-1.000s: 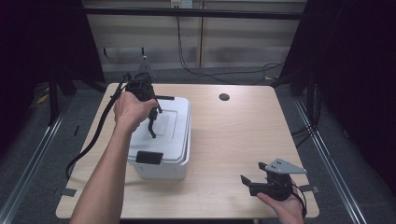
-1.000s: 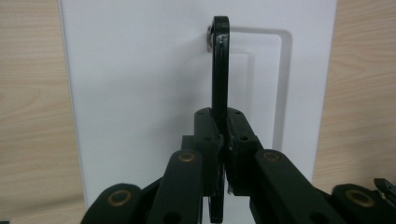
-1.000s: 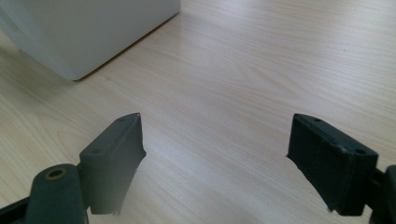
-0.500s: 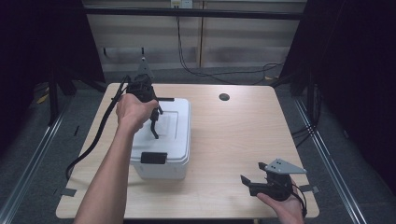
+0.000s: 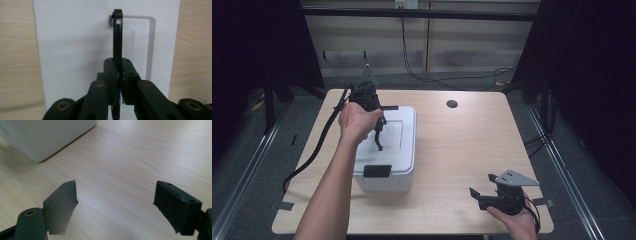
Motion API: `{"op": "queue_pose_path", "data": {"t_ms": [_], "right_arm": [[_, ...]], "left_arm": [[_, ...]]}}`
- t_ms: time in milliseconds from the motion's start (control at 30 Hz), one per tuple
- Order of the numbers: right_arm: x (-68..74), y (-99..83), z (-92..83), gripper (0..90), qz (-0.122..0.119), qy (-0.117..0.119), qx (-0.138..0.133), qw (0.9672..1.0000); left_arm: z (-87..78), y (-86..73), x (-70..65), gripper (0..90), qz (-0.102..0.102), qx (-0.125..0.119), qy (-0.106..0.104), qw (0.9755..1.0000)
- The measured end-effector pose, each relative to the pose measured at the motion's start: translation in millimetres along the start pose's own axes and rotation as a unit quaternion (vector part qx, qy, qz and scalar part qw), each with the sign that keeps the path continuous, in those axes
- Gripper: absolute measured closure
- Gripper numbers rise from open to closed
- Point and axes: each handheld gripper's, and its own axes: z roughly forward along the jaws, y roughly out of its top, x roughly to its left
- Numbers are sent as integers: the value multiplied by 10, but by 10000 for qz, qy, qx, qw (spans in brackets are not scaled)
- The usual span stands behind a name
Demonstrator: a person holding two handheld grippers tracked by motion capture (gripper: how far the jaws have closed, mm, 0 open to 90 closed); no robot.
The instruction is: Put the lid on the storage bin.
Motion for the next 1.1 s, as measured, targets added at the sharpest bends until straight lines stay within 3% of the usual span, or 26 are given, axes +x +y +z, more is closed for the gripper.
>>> {"op": "queue_pose_path", "data": {"t_ms": [333,633,900,1100], "right_arm": [[-2,-1,7,178,-11,-5,24,10000],[-3,-3,6,178,-10,0,28,10000],[-1,-3,5,178,-19,-2,34,10000],[-1,-3,10,178,-38,-10,31,10000]], "left_arm": [[-23,10,-22,846,94,37,-56,9999],[47,14,-60,843,108,73,34,9999],[54,16,32,842,111,57,-22,9999],[33,35,32,770,373,-16,-41,9993]]}}
